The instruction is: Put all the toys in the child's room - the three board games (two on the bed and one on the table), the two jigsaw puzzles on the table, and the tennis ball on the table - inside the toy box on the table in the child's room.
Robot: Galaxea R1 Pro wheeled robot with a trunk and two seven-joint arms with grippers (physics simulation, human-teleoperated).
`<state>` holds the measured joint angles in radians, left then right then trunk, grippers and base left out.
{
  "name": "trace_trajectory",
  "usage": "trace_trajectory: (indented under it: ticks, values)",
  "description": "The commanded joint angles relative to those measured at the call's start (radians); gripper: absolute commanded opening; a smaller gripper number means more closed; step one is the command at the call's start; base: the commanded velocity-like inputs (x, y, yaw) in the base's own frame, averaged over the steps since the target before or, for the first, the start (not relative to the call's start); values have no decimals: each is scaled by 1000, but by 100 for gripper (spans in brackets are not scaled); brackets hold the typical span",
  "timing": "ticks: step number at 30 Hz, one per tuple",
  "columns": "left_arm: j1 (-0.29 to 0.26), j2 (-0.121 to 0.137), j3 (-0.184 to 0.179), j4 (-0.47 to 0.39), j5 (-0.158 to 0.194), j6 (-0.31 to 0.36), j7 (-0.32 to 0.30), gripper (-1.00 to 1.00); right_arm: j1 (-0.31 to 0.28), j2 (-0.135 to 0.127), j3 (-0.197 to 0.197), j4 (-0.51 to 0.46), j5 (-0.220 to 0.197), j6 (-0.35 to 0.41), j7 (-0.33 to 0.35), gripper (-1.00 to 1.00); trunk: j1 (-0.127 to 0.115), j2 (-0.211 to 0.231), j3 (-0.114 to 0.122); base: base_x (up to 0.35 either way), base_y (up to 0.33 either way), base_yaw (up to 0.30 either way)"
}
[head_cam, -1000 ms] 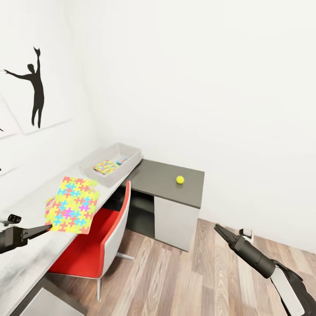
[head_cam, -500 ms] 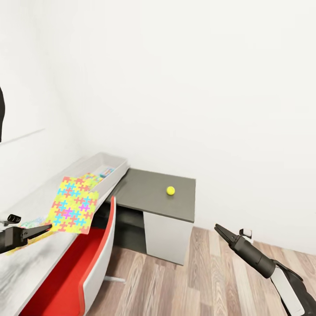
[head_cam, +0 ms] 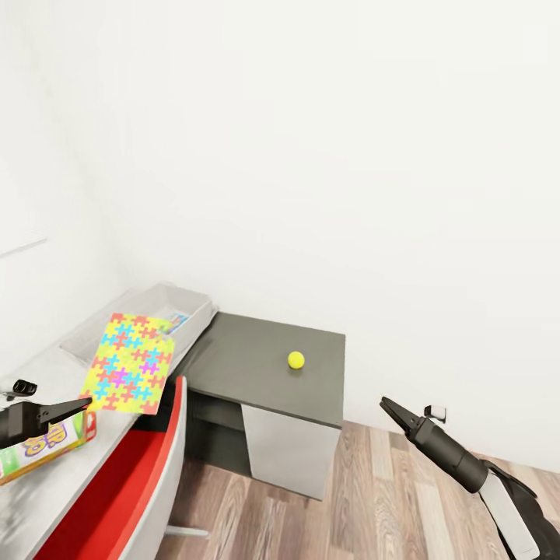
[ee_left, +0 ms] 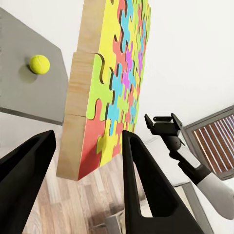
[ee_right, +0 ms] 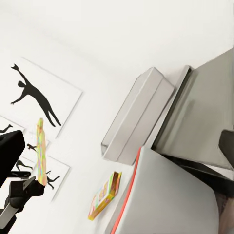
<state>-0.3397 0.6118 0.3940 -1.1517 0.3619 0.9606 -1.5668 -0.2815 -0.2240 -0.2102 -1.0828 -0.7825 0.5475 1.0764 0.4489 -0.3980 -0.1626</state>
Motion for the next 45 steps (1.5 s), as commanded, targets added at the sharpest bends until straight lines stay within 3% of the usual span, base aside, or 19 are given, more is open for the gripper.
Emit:
trace_trajectory:
  ticks: [1, 18, 45]
  values:
    - [-1, 0, 0, 0, 0, 10, -4, -100, -1, 0, 0, 0, -6, 8, 0, 100, 1, -2, -2, 329, -16, 0]
    - [-1, 0, 0, 0, 0, 10, -4, -100, -1, 0, 0, 1, -6, 8, 0, 100, 1, -2, 10, 303, 67, -47]
    - [-1, 0, 0, 1, 2, 10, -4, -100, -1, 0, 0, 0, -6, 8, 0, 100, 1, -2, 21, 116, 82, -33]
